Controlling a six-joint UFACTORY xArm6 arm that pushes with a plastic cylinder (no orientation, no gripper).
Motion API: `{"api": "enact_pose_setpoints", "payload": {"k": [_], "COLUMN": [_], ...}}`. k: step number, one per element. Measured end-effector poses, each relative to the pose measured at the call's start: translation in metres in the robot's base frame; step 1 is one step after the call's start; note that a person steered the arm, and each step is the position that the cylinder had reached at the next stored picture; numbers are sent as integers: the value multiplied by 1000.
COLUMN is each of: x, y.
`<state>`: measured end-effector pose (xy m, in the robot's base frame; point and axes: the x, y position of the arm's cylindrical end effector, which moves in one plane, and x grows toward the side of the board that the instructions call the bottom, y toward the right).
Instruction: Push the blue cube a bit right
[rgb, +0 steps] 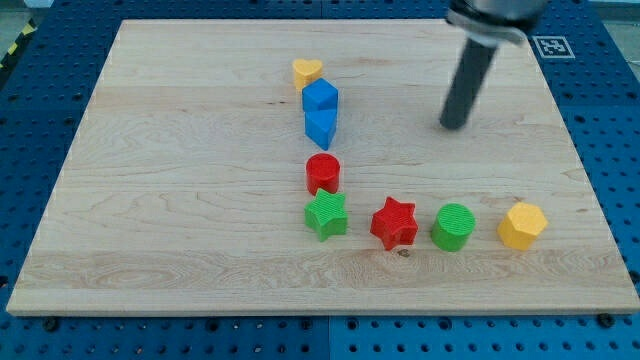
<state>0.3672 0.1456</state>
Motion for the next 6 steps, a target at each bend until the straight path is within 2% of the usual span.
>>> {"api": "enact_pose_setpoints", "payload": {"k": [1,2,3,4,5,6], "x": [-65,-101,-108,-98,-50,-10], "y": [-39,-104,-167,-226,-236,-220]}}
